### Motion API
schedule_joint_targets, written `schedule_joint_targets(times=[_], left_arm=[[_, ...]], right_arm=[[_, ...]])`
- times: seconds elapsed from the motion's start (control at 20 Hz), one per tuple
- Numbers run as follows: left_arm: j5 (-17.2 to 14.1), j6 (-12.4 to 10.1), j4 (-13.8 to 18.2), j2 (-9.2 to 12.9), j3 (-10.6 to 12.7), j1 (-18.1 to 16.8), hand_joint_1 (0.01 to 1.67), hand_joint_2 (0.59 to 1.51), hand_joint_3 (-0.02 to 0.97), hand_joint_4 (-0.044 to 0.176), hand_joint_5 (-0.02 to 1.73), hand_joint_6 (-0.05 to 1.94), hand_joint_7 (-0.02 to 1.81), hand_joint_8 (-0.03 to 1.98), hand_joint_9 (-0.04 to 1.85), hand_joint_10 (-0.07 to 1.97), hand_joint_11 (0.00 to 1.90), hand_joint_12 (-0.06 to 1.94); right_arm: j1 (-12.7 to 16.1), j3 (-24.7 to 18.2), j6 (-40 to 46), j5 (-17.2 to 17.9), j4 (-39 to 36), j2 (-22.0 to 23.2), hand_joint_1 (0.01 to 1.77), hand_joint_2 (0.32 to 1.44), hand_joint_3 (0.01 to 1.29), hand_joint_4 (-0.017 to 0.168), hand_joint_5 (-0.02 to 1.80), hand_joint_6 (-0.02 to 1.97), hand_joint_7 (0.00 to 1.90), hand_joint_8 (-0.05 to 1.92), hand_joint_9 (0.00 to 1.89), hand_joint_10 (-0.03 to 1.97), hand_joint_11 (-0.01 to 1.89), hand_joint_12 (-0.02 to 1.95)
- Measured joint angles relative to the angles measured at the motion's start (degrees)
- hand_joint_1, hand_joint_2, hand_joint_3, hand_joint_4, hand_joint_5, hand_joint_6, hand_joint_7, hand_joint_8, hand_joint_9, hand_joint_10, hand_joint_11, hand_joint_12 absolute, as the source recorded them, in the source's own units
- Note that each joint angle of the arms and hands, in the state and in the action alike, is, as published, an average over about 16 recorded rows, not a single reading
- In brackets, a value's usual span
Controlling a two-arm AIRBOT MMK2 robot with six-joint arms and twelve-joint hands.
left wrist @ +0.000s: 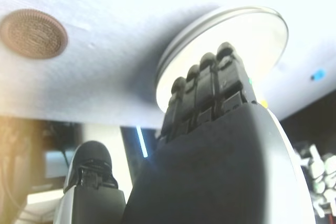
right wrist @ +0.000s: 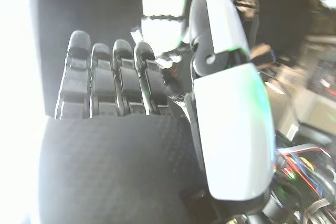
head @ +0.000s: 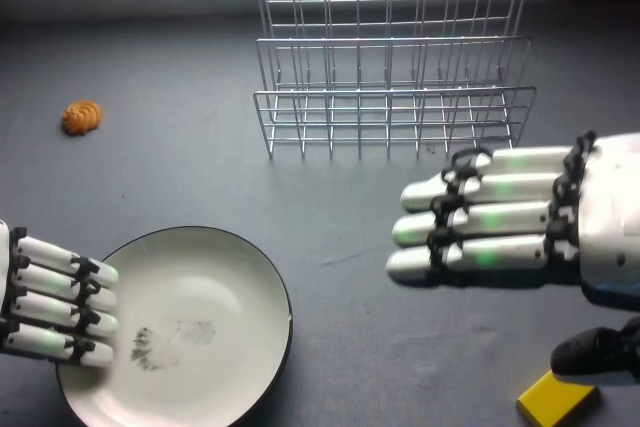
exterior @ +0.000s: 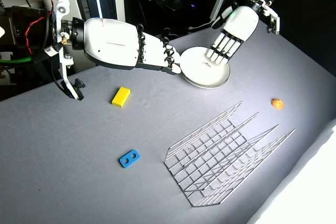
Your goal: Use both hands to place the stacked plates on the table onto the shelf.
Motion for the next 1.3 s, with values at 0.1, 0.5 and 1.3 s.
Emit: schedule_joint_targets(times=[0.1,0.5,1.3], left_arm=[[0.7,0.0,-0.6,0.0,-0.2,0.9,0.02,1.167,0.009,-0.001,0.02,0.00,0.02,-0.01,0.02,0.01,0.02,-0.02],[3.7,0.1,-3.5,-0.2,-1.7,3.9,0.02,1.178,0.009,-0.006,0.03,-0.01,0.02,0.00,0.02,0.01,0.02,-0.01],[10.0,-0.1,-9.8,-1.2,-8.9,4.5,0.02,1.180,0.009,-0.007,0.05,-0.02,0.03,0.01,0.04,0.01,0.03,0.01]], right_arm=[[0.4,0.2,1.8,-0.1,-1.3,-0.3,1.14,1.06,0.01,-0.003,0.19,0.02,0.12,0.01,0.06,0.00,0.02,0.40],[0.6,0.5,3.7,-0.1,-3.8,-0.7,1.09,1.05,0.01,-0.002,0.18,0.02,0.12,0.01,0.09,0.01,0.02,0.51],[1.7,0.6,-1.9,-0.3,-2.2,-1.8,1.04,0.96,0.01,-0.002,0.12,0.02,0.09,0.01,0.05,0.00,0.02,0.39]])
